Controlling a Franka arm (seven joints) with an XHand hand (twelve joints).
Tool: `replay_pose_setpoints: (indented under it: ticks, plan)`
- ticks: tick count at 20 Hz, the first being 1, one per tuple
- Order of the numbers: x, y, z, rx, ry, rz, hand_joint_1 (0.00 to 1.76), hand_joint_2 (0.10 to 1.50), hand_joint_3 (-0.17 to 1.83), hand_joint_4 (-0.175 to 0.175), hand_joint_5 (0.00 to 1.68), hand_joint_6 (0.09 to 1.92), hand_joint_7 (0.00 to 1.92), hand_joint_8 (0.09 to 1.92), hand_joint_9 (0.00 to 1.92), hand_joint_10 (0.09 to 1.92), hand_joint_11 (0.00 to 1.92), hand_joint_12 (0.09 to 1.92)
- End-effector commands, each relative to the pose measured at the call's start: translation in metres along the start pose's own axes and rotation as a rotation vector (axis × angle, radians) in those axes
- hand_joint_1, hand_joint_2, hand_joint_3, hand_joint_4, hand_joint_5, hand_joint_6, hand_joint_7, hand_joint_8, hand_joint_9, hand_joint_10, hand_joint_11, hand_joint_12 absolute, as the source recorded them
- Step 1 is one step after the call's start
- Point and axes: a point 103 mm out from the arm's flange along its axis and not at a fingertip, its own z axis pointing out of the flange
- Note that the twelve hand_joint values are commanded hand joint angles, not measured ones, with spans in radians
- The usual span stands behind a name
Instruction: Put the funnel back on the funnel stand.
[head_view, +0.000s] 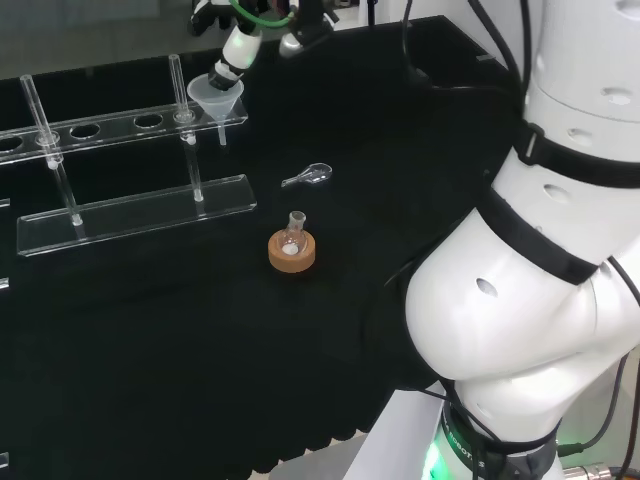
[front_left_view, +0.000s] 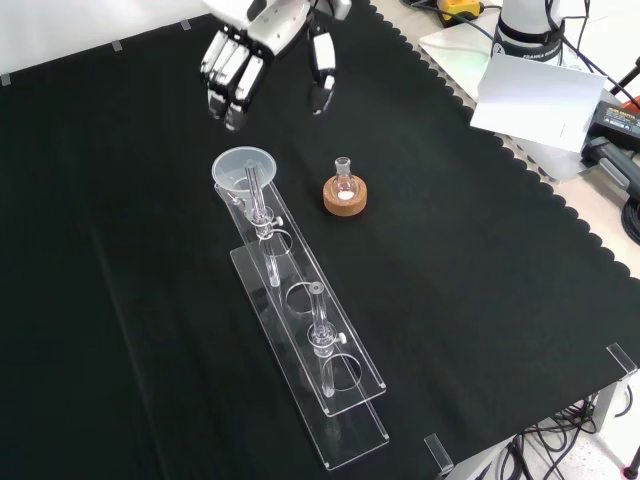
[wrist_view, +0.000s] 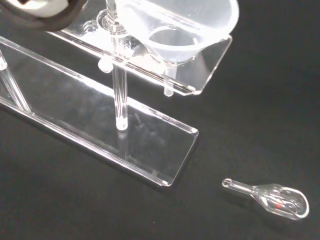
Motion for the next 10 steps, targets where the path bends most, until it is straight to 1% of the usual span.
replay_pose_setpoints:
  ticks: [1,4,8,10]
  plan:
    - [-0.012,-0.074,-0.008,-0.073,0.053,0.121,0.69,0.61,0.45,-0.014,0.31,0.09,0.09,0.66,0.29,0.72,0.23,1.45]
    - [-0.02,-0.098,-0.001,-0.098,0.077,0.17,0.69,0.62,0.45,-0.014,0.32,0.09,0.1,0.66,0.3,0.72,0.24,1.44]
    - [-0.033,-0.125,0.009,-0.112,0.102,0.233,0.68,0.62,0.45,-0.016,0.33,0.09,0.12,0.66,0.31,0.72,0.24,1.44]
    - [-0.037,-0.137,0.015,-0.113,0.113,0.25,0.68,0.63,0.45,-0.017,0.34,0.09,0.12,0.66,0.32,0.72,0.25,1.44]
